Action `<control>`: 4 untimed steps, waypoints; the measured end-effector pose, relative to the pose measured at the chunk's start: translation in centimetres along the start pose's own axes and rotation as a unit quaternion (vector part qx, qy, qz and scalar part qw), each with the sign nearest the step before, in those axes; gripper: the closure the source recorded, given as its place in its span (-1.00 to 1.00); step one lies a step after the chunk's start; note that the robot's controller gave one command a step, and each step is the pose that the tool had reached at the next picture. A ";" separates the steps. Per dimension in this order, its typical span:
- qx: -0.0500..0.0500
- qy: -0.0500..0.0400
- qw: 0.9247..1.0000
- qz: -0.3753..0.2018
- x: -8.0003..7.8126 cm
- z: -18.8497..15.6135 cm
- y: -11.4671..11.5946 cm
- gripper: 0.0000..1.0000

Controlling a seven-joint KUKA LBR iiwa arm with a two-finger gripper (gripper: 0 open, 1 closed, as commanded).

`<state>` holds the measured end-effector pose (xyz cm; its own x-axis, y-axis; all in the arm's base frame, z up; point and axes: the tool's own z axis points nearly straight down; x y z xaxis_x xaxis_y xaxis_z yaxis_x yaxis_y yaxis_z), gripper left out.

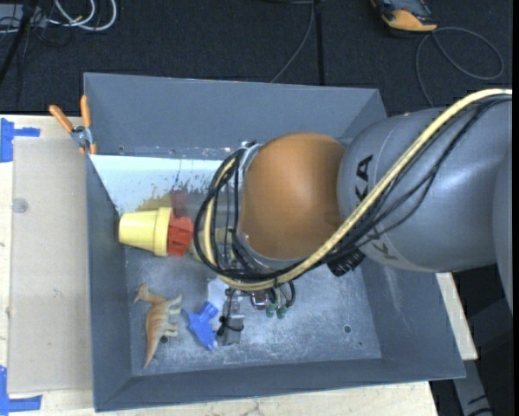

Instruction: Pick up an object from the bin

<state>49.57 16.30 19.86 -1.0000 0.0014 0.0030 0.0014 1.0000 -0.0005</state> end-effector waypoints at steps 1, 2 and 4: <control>-0.001 -0.001 1.000 -0.027 0.0 3.2 -1.8 -1.00; 0.001 0.002 1.000 -0.010 -1.5 7.2 -3.8 -1.00; -0.001 0.000 0.986 -0.168 -1.5 12.7 -0.8 1.00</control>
Offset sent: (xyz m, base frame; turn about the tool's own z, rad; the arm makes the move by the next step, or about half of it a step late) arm 0.0244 -0.0458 -0.0859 0.0112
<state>51.02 15.49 7.15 -0.9440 -0.3301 0.0027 -0.3301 0.9440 0.0015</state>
